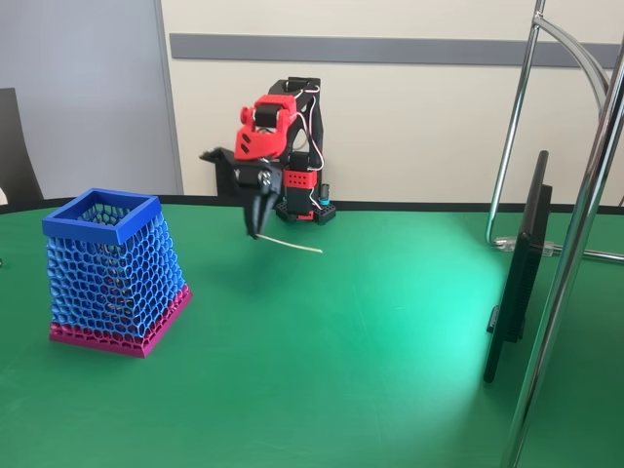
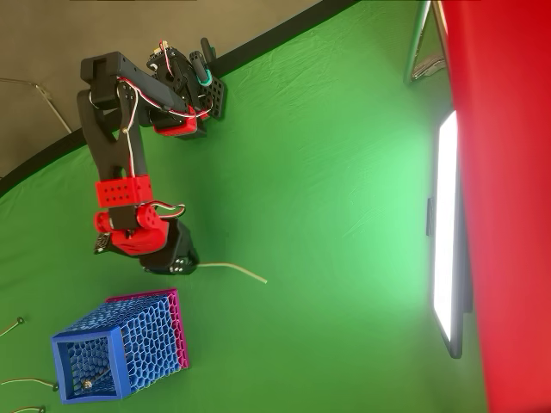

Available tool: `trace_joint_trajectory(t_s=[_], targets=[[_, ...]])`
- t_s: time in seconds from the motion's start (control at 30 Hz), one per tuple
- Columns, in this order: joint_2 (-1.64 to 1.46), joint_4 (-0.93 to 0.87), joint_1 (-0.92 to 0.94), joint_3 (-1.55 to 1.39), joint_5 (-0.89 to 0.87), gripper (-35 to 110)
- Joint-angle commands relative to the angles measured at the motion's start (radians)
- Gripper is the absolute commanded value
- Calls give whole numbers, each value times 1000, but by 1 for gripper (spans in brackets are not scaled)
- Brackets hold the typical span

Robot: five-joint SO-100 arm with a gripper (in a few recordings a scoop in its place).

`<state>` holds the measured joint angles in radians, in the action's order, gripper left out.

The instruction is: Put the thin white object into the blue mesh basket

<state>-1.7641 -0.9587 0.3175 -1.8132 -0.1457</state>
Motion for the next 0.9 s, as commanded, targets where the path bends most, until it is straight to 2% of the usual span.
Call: trace_joint_trajectory(t_s=[0.0,0.17,0.57,0.7,0.87], targets=[[-74,87,51,86,44,1],[-84,253,155,196,123,1],[-43,834,339,229,362,1],[3,936,370,247,479,1],[86,942,399,353,663,1]])
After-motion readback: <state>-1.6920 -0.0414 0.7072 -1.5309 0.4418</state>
